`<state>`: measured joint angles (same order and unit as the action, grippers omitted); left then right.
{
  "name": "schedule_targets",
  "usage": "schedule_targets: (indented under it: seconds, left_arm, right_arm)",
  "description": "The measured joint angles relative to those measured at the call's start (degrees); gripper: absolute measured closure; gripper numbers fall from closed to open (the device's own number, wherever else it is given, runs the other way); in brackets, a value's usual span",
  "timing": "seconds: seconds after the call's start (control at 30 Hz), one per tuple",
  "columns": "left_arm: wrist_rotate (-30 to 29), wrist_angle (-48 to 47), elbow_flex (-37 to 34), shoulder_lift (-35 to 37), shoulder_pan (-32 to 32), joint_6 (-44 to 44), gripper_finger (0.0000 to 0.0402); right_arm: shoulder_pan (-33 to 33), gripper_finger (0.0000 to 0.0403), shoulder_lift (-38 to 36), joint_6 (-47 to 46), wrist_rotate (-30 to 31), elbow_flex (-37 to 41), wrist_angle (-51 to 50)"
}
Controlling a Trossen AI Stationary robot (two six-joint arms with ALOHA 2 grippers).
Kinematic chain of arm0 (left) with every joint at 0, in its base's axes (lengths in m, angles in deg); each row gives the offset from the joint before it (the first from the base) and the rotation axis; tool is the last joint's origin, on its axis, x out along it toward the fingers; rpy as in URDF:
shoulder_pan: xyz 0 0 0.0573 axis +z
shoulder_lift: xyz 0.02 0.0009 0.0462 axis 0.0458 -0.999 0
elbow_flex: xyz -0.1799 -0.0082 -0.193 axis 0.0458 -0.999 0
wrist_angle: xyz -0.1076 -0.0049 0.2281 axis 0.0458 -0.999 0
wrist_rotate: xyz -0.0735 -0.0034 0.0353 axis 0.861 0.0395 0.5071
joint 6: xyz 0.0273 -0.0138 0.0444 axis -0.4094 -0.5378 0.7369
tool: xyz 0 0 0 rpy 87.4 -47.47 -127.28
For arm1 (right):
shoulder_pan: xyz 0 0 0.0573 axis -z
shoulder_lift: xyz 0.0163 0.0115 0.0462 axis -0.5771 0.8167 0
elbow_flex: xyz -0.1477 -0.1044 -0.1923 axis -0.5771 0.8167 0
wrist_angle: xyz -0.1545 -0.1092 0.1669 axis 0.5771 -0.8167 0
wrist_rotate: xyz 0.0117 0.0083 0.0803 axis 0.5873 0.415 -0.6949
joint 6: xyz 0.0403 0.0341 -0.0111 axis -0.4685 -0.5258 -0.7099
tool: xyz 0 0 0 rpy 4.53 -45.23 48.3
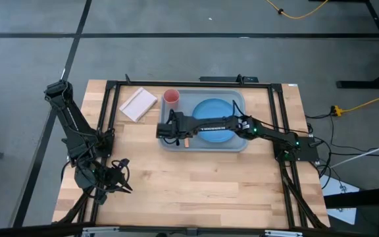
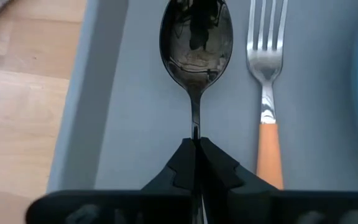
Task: Pick and place plate/cup/fork/spoon on tray
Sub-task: Put the black spoon on the gray serving tray to the left of the orange fork
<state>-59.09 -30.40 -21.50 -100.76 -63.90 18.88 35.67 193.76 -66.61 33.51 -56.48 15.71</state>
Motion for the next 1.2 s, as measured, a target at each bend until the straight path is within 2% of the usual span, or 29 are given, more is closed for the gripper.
schedule_targets:
  seconds: [0.33,0.7,0.93,1.2]
  left_arm:
    - [0.0,0.0,0.0,0.0,0.0,0.0,0.0365]
    - [0.0,0.0,0.0,0.0,0.0,-0.1,0.0365]
    - [0.0,0.0,0.0,0.0,0.0,-0.1,0.0365]
    - [0.0,0.0,0.0,0.0,0.0,0.0,0.0365]
  right_arm:
    - [0.0,0.0385,0.1,0.1,0.0,0.7,0.1]
    - [0.0,0.0315,0.1,0.1,0.0,0.7,0.0]
    - [0.0,0.0307,0.1,0.2,0.0,0.6,0.3]
    - [0.0,0.0313,0.1,11.2,0.1,0.6,10.7]
